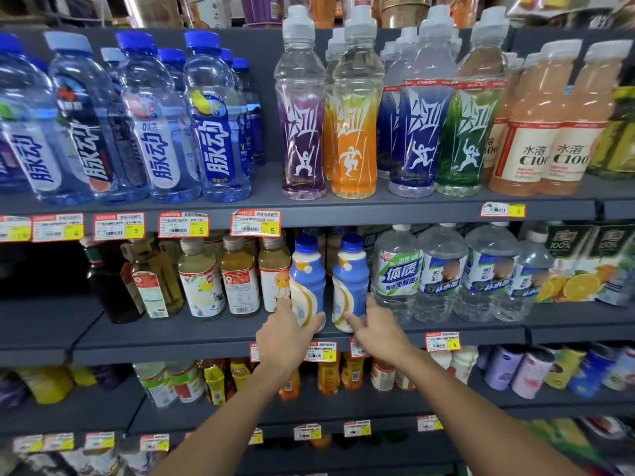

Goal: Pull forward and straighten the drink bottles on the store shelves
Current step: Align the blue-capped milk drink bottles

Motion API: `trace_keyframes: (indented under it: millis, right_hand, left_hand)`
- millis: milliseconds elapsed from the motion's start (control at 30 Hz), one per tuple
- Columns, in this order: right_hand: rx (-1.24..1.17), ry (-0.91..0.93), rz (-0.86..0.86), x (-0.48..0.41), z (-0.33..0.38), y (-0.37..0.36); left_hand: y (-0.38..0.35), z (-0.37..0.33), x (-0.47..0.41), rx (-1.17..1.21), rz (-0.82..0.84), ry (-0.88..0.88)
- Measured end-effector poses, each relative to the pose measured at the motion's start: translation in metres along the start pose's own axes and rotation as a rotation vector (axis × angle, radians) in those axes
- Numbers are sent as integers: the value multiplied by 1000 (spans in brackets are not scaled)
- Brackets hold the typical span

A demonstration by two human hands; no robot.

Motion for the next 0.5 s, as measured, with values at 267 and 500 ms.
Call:
trace_keyframes:
  millis: [267, 500]
  right_hand:
    - [102, -81, 88, 2, 9, 16]
    - [348, -124, -278, 7, 18, 4]
  left_hand:
    - [1, 23, -1, 253, 139, -96]
    - [-9, 21, -3, 330, 87, -76]
Point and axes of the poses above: each hand's wrist, its own x-axis away from the middle knuckle, its own y-axis out of the back of the hand, z = x × y, the point moved 3 cm from there along -x, towards the middle knuckle, and after that the axes turned 4 degrees about x, right-handed, at the moved point
